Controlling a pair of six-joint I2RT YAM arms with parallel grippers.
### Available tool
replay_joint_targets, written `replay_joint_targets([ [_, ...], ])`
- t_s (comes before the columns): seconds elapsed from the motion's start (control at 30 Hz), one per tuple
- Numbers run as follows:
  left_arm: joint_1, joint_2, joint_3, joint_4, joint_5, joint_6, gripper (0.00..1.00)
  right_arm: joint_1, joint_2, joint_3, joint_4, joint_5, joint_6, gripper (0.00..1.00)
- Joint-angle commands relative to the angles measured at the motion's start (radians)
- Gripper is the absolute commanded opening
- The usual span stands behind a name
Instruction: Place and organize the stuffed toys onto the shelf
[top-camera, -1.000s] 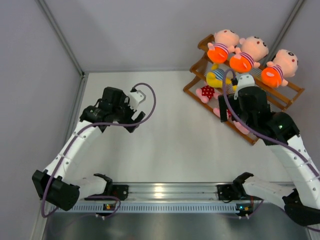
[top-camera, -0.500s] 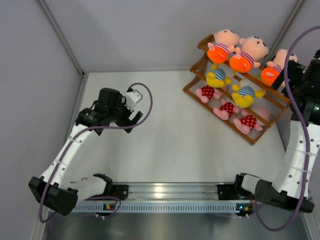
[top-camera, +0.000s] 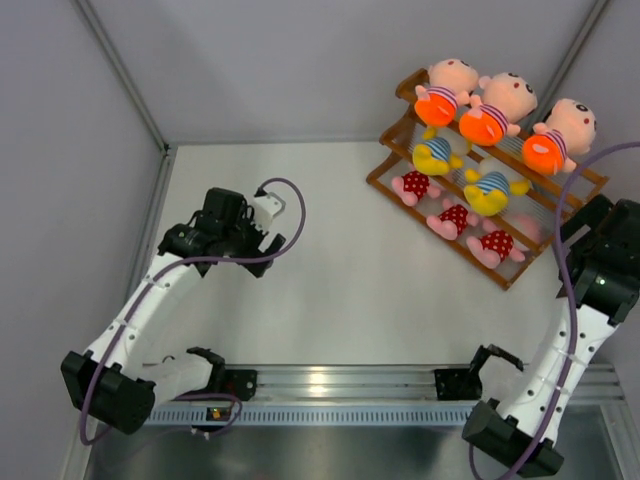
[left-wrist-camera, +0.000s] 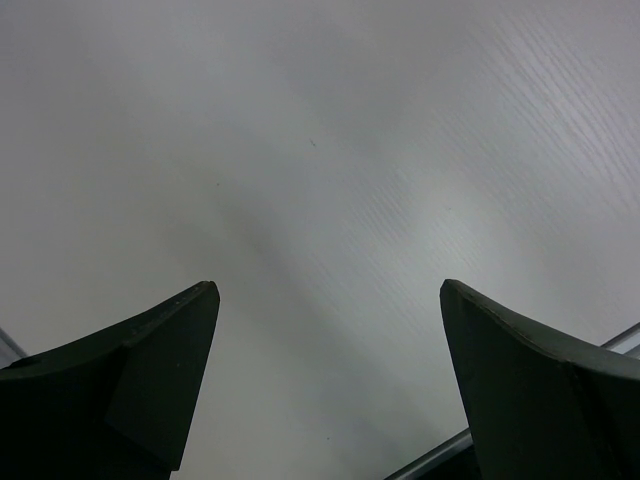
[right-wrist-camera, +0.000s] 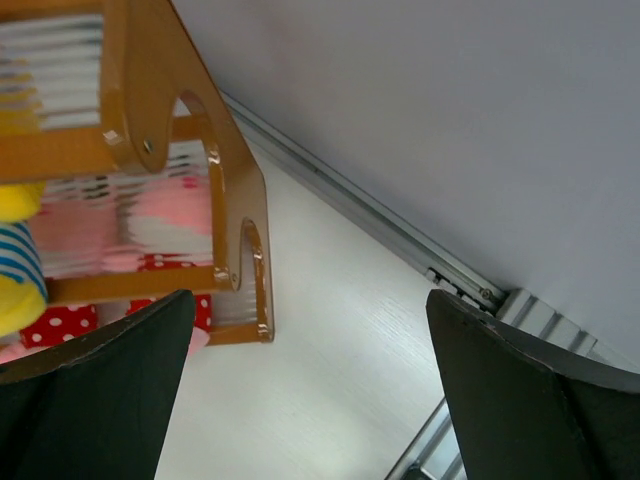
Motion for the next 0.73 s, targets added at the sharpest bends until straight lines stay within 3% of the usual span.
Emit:
replay_joint_targets([
  [0.0,0.008,-0.035,-0.032,0.051,-0.064,-0.036,0.98,-0.012,-0.109,-0.101,0.126,0.051,-0.014,0.99],
  [0.23,0.012,-0.092,-0.070,0.062,-0.162,-0.066,0.98,-0.004,-0.241,-0.264,0.144,-0.016,-0.001,0.99],
  [0.7,0.054,-0.135,-0.148,0.067,-0.259,-0.101,0.98,0.088,-0.337,-0.309,0.123,-0.093,-0.024,0.99],
])
